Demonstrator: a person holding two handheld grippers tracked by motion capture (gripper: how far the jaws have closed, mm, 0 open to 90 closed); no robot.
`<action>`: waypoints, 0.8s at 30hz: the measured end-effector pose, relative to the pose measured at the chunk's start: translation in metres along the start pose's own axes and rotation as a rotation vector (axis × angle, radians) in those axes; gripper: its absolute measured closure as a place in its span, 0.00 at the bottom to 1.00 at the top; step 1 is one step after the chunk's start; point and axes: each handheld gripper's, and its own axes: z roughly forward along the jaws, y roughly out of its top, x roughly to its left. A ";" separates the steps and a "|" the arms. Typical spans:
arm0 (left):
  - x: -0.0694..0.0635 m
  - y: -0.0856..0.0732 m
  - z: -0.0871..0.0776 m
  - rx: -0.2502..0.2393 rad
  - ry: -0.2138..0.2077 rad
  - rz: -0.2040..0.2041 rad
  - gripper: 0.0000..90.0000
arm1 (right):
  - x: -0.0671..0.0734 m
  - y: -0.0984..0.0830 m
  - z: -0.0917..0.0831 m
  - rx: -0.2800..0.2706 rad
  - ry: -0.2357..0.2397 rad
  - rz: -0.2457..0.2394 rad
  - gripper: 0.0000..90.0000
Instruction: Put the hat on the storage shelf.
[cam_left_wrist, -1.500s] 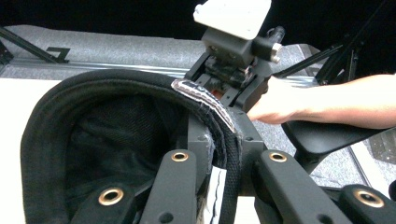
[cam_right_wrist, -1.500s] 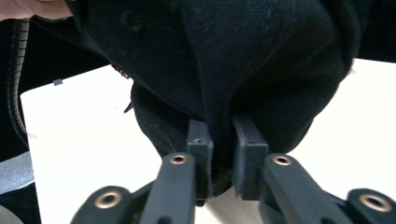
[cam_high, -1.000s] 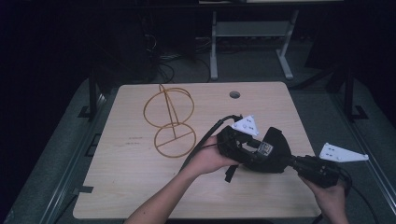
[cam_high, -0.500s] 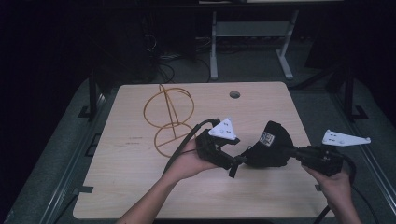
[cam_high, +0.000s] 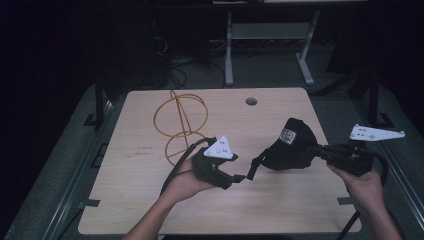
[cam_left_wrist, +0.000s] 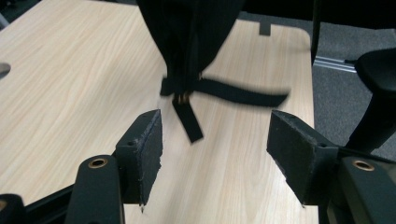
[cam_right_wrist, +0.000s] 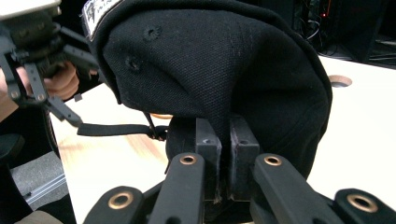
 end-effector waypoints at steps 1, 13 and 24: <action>0.000 -0.004 -0.001 -0.001 0.002 -0.004 0.40 | 0.000 0.002 0.000 0.000 -0.001 -0.002 0.94; 0.000 -0.037 -0.008 0.004 0.016 -0.060 0.35 | -0.002 0.022 0.001 0.014 -0.004 -0.020 0.94; -0.001 -0.060 -0.015 -0.011 0.052 -0.076 0.31 | 0.002 0.045 0.004 0.014 -0.019 -0.041 0.94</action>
